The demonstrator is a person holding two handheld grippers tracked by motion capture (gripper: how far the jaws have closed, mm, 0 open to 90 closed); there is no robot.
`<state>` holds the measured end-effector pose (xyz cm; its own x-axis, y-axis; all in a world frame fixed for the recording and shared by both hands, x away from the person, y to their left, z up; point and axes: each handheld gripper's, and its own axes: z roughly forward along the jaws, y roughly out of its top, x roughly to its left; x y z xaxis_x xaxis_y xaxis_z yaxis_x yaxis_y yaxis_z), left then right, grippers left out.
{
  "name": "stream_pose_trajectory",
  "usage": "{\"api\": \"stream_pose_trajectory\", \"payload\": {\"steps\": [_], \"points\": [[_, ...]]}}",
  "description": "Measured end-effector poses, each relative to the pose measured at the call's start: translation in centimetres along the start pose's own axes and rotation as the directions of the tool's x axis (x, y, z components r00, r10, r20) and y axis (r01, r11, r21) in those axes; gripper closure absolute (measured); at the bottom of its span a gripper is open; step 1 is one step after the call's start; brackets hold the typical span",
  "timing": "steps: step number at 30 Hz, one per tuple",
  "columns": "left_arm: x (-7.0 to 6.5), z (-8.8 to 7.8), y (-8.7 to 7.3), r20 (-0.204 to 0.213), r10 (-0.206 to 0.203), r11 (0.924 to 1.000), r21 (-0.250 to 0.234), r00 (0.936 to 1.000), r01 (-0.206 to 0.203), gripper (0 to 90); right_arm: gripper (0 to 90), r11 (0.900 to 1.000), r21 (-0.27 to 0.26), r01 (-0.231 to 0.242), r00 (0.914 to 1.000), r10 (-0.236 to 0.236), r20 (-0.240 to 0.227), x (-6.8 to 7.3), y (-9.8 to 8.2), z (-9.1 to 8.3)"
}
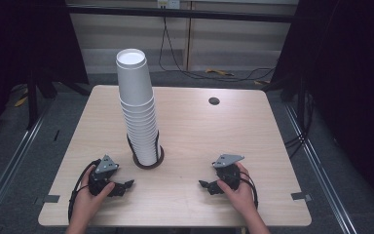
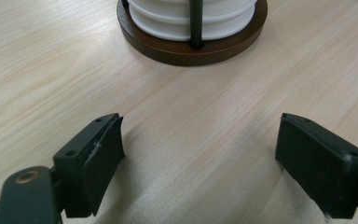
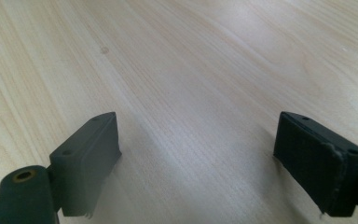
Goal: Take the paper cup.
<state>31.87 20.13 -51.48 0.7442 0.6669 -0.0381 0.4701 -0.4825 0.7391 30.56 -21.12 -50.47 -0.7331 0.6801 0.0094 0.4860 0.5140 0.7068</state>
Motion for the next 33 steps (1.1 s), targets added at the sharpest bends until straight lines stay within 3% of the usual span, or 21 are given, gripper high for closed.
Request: {"api": "stream_pose_trajectory", "payload": {"steps": [6, 12, 13, 15, 18, 20, 21, 22, 23, 24, 31, 33], "points": [[0.0, -0.2, -0.1, 0.003, 0.004, 1.0, -0.002, 1.0, -0.004, 15.2, 13.8, 1.0, 0.0, 0.001, 1.0, -0.001, 0.001, 0.0, 0.0, 0.0], [0.1, -0.8, 0.1, 0.066, -0.003, 1.0, 0.008, 0.9978, 0.003, 15.3, 13.8, 1.0, -0.001, -0.008, 1.0, 0.008, 0.001, 0.1, 0.0, 0.0], [0.2, -1.0, 0.4, 0.075, -0.008, 0.9999, 0.008, 0.9972, 0.007, 15.3, 15.2, 1.0, -0.01, -0.027, 0.9991, 0.026, -0.034, 0.0, 0.2, 0.0], [0.4, -1.8, 1.1, 0.101, -0.011, 0.9999, -0.009, 0.9948, 0.012, 15.3, 16.0, 0.999, -0.003, -0.034, 0.998, 0.034, -0.053, 0.1, 0.3, -0.1], [1.0, -3.3, 2.8, 0.109, -0.02, 0.9986, -0.045, 0.9939, 0.025, 15.2, 18.1, 0.998, -0.055, -0.016, 0.9965, 0.011, -0.083, 0.2, 1.8, -0.7], [1.4, -4.4, 4.1, 0.103, -0.009, 0.9982, -0.058, 0.9947, 0.015, 15.2, 17.7, 0.996, -0.09, -0.022, 0.9935, 0.012, -0.114, 0.3, 3.4, -1.4], [1.8, -5.7, 5.6, 0.106, 0.001, 0.9957, -0.093, 0.9944, 0.009, 15.2, 17.7, 0.991, -0.131, -0.016, 0.9912, -0.001, -0.132, 0.4, 5.2, -2.1], [1.8, -5.7, 5.6, 0.106, 0.001, 0.9957, -0.093, 0.9944, 0.009, 15.2, 17.7, 0.991, -0.131, -0.016, 0.9912, -0.001, -0.132, 0.4, 5.2, -2.1], [2.2, -6.4, 6.4, 0.103, -0.003, 0.9925, -0.122, 0.9946, 0.016, 15.2, 17.8, 0.984, -0.174, -0.025, 0.9866, -0.003, -0.163, 0.5, 6.9, -2.6], [2.5, -7.0, 7.1, 0.105, -0.011, 0.991, -0.131, 0.9944, 0.025, 15.2, 17.8, 0.984, -0.174, -0.025, 0.9866, -0.003, -0.163, 0.5, 6.9, -2.6], [3.7, -10.0, 12.0, 0.118, 0.007, 0.985, -0.172, 0.993, 0.013, 15.2, 17.6, 0.975, -0.22, 0.027, 0.9818, -0.067, -0.178, 1.1, 12.9, -3.9], [3.8, -10.4, 12.7, 0.121, 0.019, 0.9848, -0.174, 0.9925, 0.003, 15.1, 17.6, 0.974, -0.223, 0.035, 0.9814, -0.076, -0.176, 1.1, 13.4, -4.0]]}}
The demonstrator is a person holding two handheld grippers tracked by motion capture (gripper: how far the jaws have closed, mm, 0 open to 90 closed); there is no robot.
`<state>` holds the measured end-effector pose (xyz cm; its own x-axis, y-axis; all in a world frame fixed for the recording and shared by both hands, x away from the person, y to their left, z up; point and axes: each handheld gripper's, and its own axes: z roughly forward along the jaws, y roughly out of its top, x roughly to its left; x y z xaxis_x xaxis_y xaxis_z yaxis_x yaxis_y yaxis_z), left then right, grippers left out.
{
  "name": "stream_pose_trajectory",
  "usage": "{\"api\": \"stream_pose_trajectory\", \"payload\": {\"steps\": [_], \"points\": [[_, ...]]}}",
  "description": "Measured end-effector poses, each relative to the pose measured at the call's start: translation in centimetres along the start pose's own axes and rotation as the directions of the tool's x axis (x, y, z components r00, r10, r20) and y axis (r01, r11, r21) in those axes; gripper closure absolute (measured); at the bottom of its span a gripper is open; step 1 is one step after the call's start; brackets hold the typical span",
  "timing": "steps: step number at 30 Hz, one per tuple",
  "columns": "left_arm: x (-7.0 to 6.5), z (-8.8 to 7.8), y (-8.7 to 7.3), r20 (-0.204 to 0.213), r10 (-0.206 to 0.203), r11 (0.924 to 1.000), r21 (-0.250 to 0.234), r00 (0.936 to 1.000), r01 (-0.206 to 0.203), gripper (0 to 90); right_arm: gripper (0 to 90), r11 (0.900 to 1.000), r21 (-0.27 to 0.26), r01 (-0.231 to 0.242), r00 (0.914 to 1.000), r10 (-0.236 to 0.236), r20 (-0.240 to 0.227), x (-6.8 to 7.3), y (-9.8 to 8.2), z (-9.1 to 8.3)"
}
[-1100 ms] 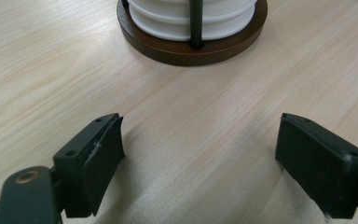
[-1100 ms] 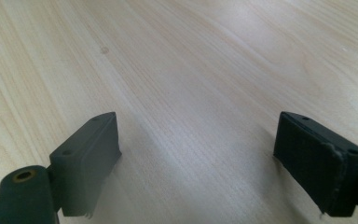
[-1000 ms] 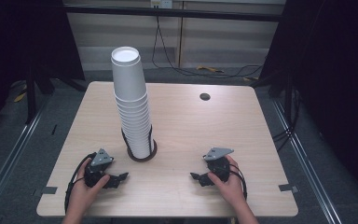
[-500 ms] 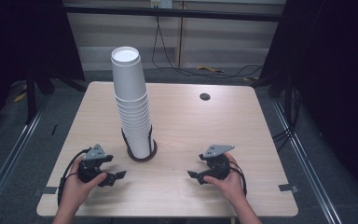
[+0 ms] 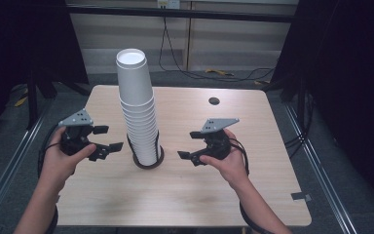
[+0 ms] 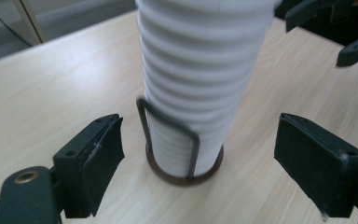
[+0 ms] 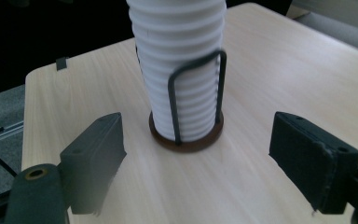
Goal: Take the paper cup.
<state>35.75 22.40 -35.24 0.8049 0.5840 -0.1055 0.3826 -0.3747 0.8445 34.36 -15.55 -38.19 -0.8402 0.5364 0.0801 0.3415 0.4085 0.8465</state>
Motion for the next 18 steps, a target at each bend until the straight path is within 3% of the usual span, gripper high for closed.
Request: {"api": "stream_pose_trajectory", "payload": {"steps": [4, 8, 9, 13, 14, 18], "points": [[0.2, -0.6, 2.5, 0.02, 0.014, 0.9999, -0.01, 0.9997, -0.013, 15.1, 17.5, 0.999, -0.046, 0.011, 0.9991, -0.013, -0.04, 0.2, 3.5, 0.5], [0.3, -1.0, 4.0, 0.018, 0.027, 0.9996, -0.011, 0.9995, -0.027, 15.1, 17.0, 0.998, -0.061, 0.017, 0.9984, -0.02, -0.052, 0.3, 5.2, 1.1], [0.4, -1.4, 4.8, 0.018, 0.025, 0.9994, -0.023, 0.9995, -0.024, 15.1, 17.4, 0.996, -0.093, 0.003, 0.9977, -0.009, -0.068, 0.4, 6.4, 1.4], [0.4, -2.0, 6.0, 0.01, 0.053, 0.9983, -0.027, 0.9985, -0.053, 15.2, 17.4, 0.993, -0.12, 0.004, 0.9977, -0.012, -0.067, 0.6, 7.9, 1.9], [0.4, -2.2, 6.5, 0.025, 0.041, 0.9989, -0.026, 0.9989, -0.04, 15.1, 17.5, 0.991, -0.133, 0.006, 0.9972, -0.016, -0.073, 0.7, 9.0, 2.3], [0.4, -2.4, 7.4, 0.013, 0.06, 0.9978, -0.027, 0.9981, -0.06, 15.1, 16.6, 0.991, -0.132, 0.005, 0.9976, -0.014, -0.068, 0.8, 10.0, 2.8]]}}
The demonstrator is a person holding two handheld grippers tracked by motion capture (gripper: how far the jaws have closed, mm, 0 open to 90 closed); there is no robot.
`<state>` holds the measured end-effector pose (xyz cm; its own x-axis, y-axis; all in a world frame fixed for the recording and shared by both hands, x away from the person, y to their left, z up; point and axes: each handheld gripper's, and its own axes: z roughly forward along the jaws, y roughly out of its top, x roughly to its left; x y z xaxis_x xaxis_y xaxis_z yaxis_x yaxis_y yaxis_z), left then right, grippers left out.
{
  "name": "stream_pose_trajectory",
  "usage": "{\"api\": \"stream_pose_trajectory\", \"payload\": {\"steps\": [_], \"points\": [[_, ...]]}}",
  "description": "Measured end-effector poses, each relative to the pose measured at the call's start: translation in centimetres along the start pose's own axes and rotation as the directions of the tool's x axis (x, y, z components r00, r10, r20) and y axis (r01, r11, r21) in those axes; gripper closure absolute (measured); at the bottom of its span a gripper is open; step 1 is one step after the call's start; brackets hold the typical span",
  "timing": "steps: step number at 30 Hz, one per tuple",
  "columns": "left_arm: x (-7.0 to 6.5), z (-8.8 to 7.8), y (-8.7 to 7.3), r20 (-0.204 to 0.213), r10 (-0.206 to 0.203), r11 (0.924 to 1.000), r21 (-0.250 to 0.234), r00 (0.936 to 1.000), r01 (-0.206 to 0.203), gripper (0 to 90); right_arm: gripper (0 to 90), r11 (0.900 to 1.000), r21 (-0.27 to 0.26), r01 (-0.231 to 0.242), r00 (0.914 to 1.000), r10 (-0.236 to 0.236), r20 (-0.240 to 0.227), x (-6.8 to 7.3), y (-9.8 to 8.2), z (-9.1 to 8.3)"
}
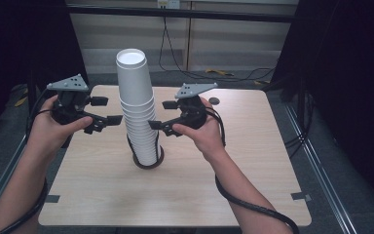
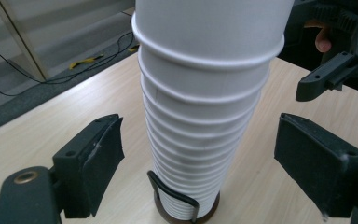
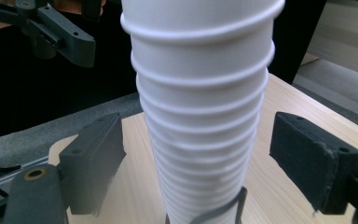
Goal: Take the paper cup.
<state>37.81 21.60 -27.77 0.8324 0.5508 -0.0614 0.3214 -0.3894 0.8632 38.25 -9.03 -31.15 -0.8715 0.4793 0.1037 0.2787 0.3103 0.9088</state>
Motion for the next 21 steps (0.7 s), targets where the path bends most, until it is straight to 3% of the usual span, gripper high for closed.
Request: {"api": "stream_pose_trajectory", "payload": {"steps": [3, 7, 13, 21], "points": [[-0.1, 0.1, 0.5, 0.022, 0.004, 0.9999, -0.013, 0.9997, -0.003, 15.0, 16.5, 1.0, 0.003, 0.03, 0.9994, -0.03, 0.018, 0.2, 1.0, 0.3], [0.0, 0.5, 1.1, 0.027, 0.025, 0.9997, 0.004, 0.9993, -0.025, 15.0, 16.5, 1.0, -0.014, 0.002, 1.0, -0.002, 0.006, 0.1, 1.6, 0.7], [0.3, 0.6, 2.1, 0.046, 0.02, 0.9995, -0.026, 0.9987, -0.019, 14.9, 14.8, 0.999, -0.021, -0.036, 0.9993, 0.036, 0.007, -0.2, 2.2, 1.7], [0.4, 1.4, 3.6, 0.078, 0.028, 0.9976, -0.066, 0.9965, -0.023, 13.8, 13.0, 0.999, -0.013, -0.034, 0.9994, 0.034, 0.003, -0.3, 2.2, 2.7]]}}
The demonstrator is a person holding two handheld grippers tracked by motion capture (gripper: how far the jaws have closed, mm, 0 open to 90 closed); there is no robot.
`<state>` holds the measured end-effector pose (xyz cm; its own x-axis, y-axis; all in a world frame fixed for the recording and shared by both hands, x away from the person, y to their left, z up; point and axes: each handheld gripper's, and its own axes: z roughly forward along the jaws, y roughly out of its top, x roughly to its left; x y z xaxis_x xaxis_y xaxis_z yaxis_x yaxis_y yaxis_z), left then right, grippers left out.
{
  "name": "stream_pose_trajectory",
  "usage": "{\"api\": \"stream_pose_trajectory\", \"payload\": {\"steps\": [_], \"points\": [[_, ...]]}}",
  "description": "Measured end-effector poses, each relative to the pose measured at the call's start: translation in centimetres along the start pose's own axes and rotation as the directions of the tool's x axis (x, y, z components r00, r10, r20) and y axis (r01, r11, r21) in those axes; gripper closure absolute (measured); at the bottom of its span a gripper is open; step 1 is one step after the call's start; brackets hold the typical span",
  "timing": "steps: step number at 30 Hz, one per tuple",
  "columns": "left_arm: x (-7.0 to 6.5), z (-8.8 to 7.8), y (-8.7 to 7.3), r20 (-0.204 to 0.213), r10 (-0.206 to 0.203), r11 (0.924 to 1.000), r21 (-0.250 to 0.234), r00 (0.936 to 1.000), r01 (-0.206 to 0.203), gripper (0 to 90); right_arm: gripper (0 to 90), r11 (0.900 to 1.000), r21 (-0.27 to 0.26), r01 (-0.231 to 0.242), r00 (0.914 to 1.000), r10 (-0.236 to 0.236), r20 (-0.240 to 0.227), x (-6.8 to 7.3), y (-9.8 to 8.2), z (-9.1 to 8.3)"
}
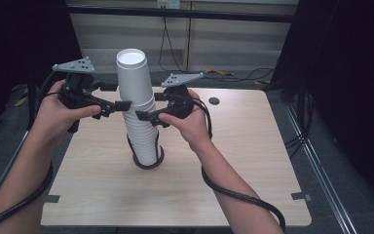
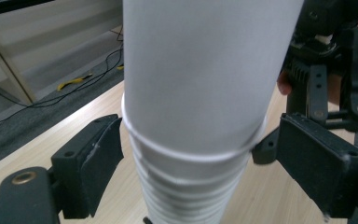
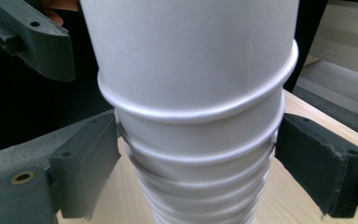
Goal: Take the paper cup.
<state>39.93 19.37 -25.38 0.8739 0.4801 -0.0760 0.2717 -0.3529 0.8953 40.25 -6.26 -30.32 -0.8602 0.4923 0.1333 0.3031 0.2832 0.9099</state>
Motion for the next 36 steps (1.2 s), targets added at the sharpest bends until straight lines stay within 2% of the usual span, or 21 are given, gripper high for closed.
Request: {"api": "stream_pose_trajectory", "payload": {"steps": [1, 5, 13, 18, 19, 26, 30, 32, 36], "points": [[0.1, 0.4, 0.3, 0.005, -0.02, 0.9997, -0.01, 0.9998, 0.02, 11.4, 12.6, 1.0, -0.004, -0.006, 1.0, 0.006, -0.002, -0.1, 0.0, 0.0], [0.1, 1.1, 0.6, 0.015, -0.024, 0.9994, -0.022, 0.9996, 0.024, 11.2, 12.0, 1.0, -0.013, -0.018, 0.9998, 0.018, -0.007, -0.1, 0.0, 0.1], [0.2, 2.8, 0.9, -0.01, -0.001, 0.9994, -0.033, 1.0, 0.0, 5.9, 11.8, 1.0, -0.014, -0.006, 1.0, 0.006, 0.0, 0.2, 0.2, 0.5], [0.1, 3.6, 0.8, -0.015, 0.003, 0.9981, -0.062, 0.9999, -0.004, 6.6, 11.5, 1.0, -0.02, -0.012, 0.9999, 0.012, 0.003, 0.0, 0.1, 0.5], [0.1, 3.8, 0.8, -0.026, 0.006, 0.9977, -0.068, 0.9996, -0.008, 7.4, 11.6, 1.0, -0.027, -0.015, 0.9999, 0.015, 0.002, 0.0, 0.0, 0.5], [-0.2, 3.7, 1.2, -0.051, 0.001, 0.9991, -0.042, 0.9987, -0.004, 11.5, 11.0, 0.999, -0.029, -0.017, 0.9998, 0.017, 0.006, 0.0, 0.0, 0.6], [-0.4, 3.1, 1.9, -0.057, -0.003, 0.9961, -0.088, 0.9984, -0.002, 13.7, 11.1, 1.0, -0.028, -0.011, 0.9999, 0.012, 0.012, 0.0, 0.0, 0.6], [-0.5, 2.9, 2.4, -0.061, -0.006, 0.9973, -0.073, 0.9981, 0.002, 13.6, 11.1, 0.999, -0.035, -0.01, 0.9999, 0.01, 0.008, 0.0, -0.1, 0.6], [-0.5, 2.7, 2.7, -0.058, -0.014, 0.9963, -0.085, 0.9982, 0.009, 13.6, 11.2, 1.0, -0.028, -0.006, 0.9999, 0.006, 0.009, 0.1, -0.1, 0.6]]}}
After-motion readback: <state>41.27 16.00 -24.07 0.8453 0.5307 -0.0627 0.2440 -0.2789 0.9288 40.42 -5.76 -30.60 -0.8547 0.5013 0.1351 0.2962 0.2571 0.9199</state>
